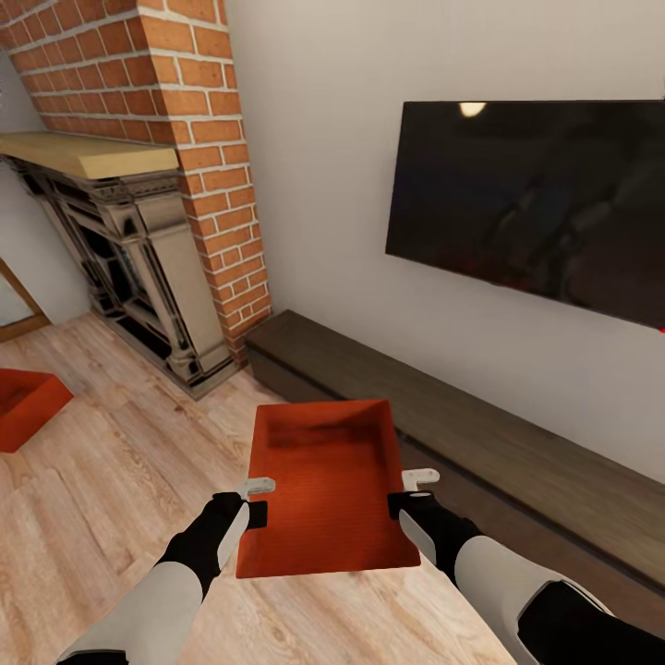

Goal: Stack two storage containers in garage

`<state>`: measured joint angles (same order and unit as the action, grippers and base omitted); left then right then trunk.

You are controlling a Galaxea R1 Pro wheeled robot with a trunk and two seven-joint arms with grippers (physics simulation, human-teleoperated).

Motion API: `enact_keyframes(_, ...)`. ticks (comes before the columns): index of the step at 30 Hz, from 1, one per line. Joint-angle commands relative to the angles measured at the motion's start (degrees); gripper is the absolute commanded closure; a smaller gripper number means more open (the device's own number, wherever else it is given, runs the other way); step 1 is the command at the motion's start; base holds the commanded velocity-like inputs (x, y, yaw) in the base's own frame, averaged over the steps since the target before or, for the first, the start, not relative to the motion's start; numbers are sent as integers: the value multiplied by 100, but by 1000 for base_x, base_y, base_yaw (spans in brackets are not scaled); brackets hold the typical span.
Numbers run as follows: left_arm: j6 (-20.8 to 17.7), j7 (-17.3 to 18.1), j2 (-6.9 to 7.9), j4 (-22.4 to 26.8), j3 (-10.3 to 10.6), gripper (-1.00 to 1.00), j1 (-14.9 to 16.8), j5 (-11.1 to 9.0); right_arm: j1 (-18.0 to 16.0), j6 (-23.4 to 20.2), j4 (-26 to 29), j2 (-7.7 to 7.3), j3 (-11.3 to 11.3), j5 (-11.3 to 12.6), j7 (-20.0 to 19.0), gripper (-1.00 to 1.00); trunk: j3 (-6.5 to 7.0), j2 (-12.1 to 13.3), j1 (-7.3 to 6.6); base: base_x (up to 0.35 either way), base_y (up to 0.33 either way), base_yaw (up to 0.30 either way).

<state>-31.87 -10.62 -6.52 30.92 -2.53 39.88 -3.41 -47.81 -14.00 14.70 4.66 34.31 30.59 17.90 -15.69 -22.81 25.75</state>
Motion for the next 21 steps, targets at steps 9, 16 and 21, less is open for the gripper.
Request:
enact_keyframes(9, -47, -54, -7, 1, -37, 100, 2, 77, -5, -15, 95, 0, 119, 79, -6, 100, 72, -11, 3, 0, 0, 0)
enact_keyframes(16, -47, -54, -7, 1, -37, 100, 2, 77, -3, -15, 95, 0, 119, 79, -6, 100, 136, -11, 3, 0, 0, 0)
enact_keyframes(21, -47, -54, -7, 1, -37, 100, 2, 77, -6, -15, 95, 0, 117, 79, -6, 100, 182, -11, 3, 0, 0, 0)
